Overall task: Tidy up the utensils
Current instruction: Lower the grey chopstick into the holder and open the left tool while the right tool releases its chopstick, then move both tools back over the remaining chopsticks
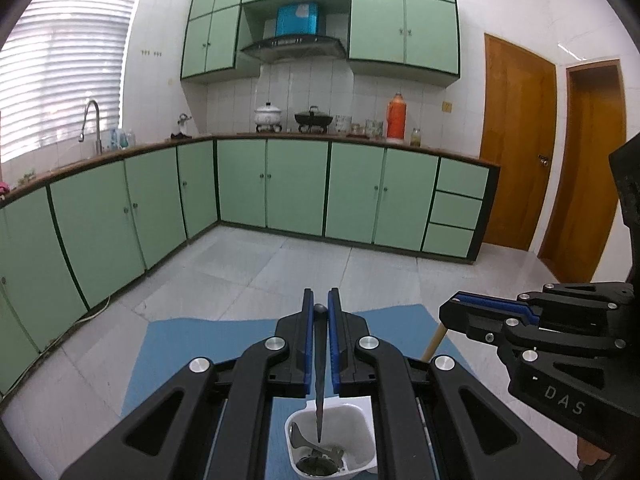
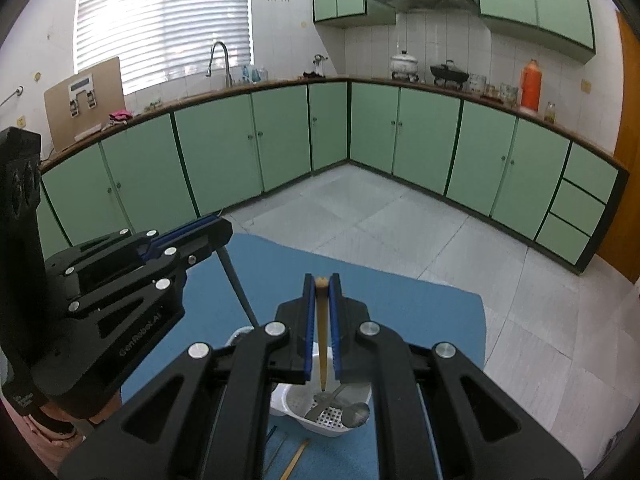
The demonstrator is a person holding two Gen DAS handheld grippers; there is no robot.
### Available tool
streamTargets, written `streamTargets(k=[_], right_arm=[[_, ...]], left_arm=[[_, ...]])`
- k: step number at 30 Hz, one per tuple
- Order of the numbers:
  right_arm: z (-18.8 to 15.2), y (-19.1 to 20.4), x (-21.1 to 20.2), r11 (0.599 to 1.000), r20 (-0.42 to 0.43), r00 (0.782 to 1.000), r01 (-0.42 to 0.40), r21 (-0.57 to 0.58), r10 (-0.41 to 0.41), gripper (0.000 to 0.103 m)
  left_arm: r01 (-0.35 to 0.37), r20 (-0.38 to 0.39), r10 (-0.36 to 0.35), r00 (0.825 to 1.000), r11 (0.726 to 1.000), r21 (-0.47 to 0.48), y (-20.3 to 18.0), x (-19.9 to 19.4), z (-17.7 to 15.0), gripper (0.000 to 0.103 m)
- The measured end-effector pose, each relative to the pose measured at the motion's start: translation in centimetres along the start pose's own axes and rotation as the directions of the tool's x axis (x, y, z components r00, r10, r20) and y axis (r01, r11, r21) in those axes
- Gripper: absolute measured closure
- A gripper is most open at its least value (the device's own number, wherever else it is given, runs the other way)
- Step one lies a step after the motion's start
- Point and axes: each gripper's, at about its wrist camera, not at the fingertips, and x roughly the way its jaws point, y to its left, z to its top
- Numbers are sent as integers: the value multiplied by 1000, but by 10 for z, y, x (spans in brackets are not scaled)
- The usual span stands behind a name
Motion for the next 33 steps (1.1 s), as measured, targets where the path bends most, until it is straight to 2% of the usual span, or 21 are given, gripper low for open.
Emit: streamTargets(k=[6, 15, 18, 20, 21, 24, 27, 33], right_arm=[[-6, 0, 15, 1000, -27, 1000, 4, 10, -3, 97], [-13, 0, 8, 1000, -10, 1000, 1, 15, -1, 97], [-15, -2, 5, 1000, -11, 1000, -7, 14, 7, 95], [-19, -1, 4, 1000, -9, 1000, 7, 7, -7, 93], [-21, -1, 4, 1000, -10, 1000, 8, 3, -8, 92], [-26, -2, 3, 1000, -13, 1000, 3, 5, -3, 92], [-30, -2, 2, 1000, -9, 1000, 11, 7, -11, 84], [-37, -4, 0, 1000, -3, 1000, 7, 17, -7, 78]], left_arm=[[2, -34, -3, 999, 1000, -17, 5, 17, -8, 96], [9, -27, -10, 1000, 999, -35, 10, 14, -9, 96], [8, -24, -9, 1000, 999, -32, 12, 11, -11, 89], [15, -26, -17, 1000, 999, -43, 13, 9, -12, 74], [15, -24, -16, 1000, 999, -47, 13, 8, -13, 72], [15, -17, -16, 1000, 999, -44, 14, 4, -16, 67], [13, -14, -13, 1000, 999, -46, 15, 1, -22, 61], [13, -10, -13, 1000, 999, -46, 16, -4, -29, 55]])
